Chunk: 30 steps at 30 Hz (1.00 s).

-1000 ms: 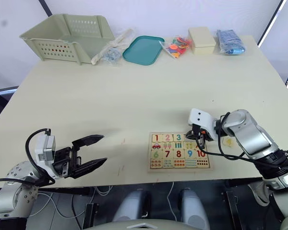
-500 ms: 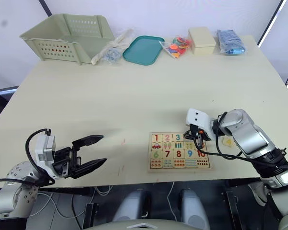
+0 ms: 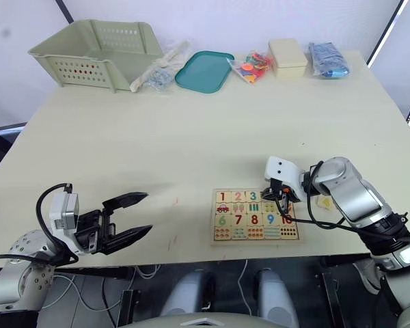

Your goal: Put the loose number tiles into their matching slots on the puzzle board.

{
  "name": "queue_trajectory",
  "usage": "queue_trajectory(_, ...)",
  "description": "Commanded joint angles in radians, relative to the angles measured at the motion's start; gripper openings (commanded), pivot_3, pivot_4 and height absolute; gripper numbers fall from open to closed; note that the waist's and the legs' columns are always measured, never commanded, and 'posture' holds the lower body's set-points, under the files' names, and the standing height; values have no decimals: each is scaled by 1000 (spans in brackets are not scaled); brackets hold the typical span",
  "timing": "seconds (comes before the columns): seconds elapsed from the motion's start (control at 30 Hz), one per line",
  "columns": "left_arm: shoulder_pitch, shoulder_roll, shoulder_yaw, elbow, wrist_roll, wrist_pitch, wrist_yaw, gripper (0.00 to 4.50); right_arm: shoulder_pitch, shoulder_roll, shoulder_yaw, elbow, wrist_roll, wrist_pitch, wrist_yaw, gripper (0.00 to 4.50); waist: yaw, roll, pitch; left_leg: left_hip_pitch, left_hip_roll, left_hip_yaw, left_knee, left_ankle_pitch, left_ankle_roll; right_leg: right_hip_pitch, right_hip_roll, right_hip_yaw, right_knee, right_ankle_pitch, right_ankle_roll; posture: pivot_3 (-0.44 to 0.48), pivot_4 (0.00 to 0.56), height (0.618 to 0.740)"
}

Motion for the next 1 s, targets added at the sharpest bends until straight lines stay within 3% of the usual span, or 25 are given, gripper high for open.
queue_trajectory(0.03,2,8,15,-39,-10,-9,0,4500,86,-21,-184,-125,121,-16,-4,107,4,0,0,0,0,0,0,0,0,0,0,0,0,0,0,0,150,740)
queue_trajectory(0.3,-5,-3,3,-21,1,-17,3,4500,464,-23,-608,-284,324,-87,-23,107,9,-1,0,0,-1,0,0,0,0,2,0,-1,0,0,1,0,150,740)
queue_trajectory(0.47,-8,-7,-2,4,8,-26,-4,4500,668,-13,-802,-318,368,-152,-35,2320,8,-1,0,1,-1,3,0,0,0,2,1,0,0,0,1,0,150,740)
queue_trajectory(0.6,-3,-7,-1,26,13,-30,-10,4500,847,3,-957,-317,378,-193,-31,4409,8,-1,0,1,-1,3,0,0,0,2,1,0,0,0,1,0,150,740)
queue_trajectory(0.77,6,-6,6,48,19,-39,-16,4500,969,20,-1054,-278,377,-253,-28,4464,8,-1,0,1,-1,4,0,0,0,2,1,0,0,-1,0,0,150,740)
queue_trajectory(1.0,31,-6,15,76,30,-57,-23,4500,1037,26,-1098,-230,378,-298,-41,4464,6,-1,0,1,0,4,0,0,0,2,1,1,0,-1,0,0,150,740)
